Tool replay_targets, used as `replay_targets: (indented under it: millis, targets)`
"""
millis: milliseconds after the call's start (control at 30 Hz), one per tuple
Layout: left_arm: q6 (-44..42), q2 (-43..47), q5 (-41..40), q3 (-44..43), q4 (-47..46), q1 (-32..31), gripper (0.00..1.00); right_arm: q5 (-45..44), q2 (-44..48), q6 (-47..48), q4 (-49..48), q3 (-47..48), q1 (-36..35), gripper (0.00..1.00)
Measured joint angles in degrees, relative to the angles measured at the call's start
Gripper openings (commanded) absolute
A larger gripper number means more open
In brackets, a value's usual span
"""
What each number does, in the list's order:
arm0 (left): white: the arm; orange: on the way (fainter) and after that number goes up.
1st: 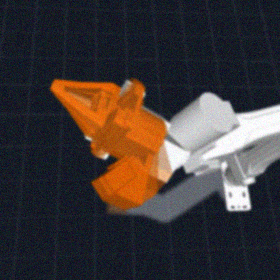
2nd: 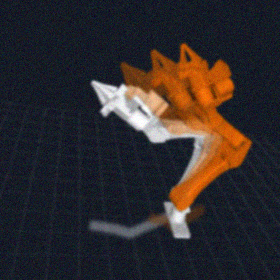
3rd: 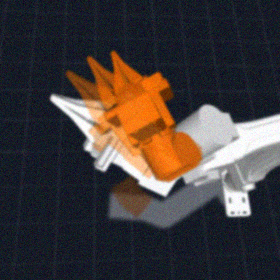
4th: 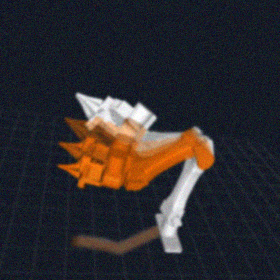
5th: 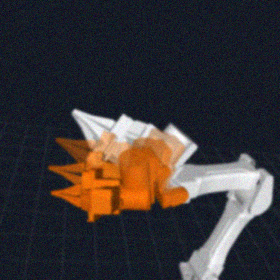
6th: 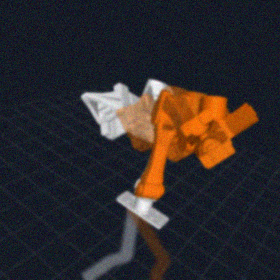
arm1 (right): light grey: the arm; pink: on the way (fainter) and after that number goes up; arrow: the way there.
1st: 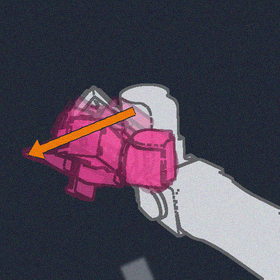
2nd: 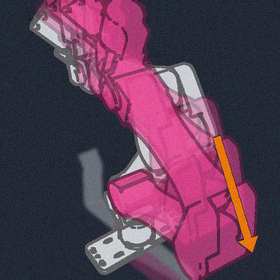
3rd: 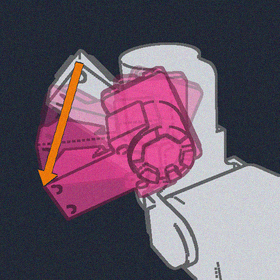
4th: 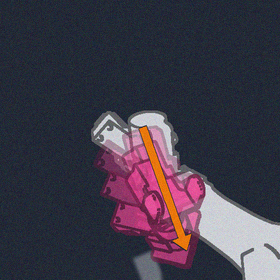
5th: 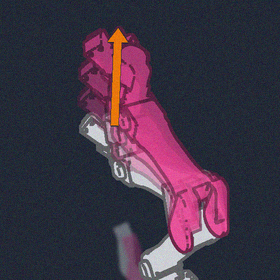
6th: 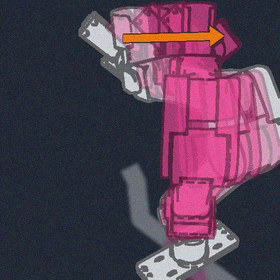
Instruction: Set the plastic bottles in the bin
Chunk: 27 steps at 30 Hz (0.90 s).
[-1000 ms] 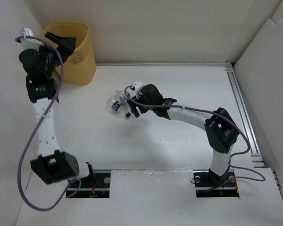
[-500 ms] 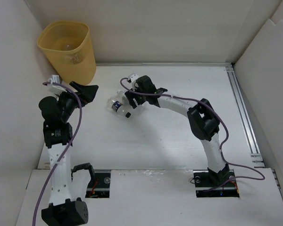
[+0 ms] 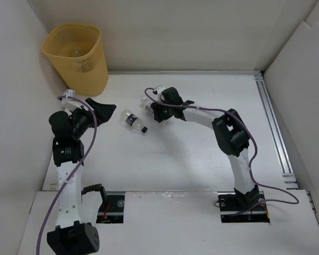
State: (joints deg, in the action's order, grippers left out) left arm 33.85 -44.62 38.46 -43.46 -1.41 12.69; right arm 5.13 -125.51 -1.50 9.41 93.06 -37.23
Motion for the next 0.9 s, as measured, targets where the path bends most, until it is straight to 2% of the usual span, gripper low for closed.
replay_targets:
  millis: [67, 167, 333, 500, 633, 900]
  targets:
    - [0.07, -0.72, 1.75, 0.57, -1.27, 0.02, 1.0, 0.02, 2.27, -0.72, 0.09, -2.93, 1.86, 0.04]
    - [0.22, -3.04, 2.82, 0.72, -3.17, -1.75, 1.0, 0.13, 7.32, -1.97, 0.42, -8.28, 4.44, 0.04]
    - [0.85, -8.17, 0.5, -0.76, -3.98, -13.27, 1.0, 4.31, 22.23, -5.53, -2.62, -17.4, 6.8, 0.02]
    - [1.6, -14.86, -2.38, -5.62, -5.7, -24.13, 1.0, 14.49, 36.48, -9.11, -12.37, -24.83, 7.23, 0.04]
    - [1.79, -18.58, -5.7, -9.05, -7.67, -31.32, 1.0, 22.77, 42.73, -12.28, -20.09, -30.25, 7.23, 0.06]
    - [6.73, -20.98, -7.23, -9.31, -16.74, -33.05, 1.0, 28.55, 48.3, -14.38, -23.19, -35.04, 4.02, 0.06]
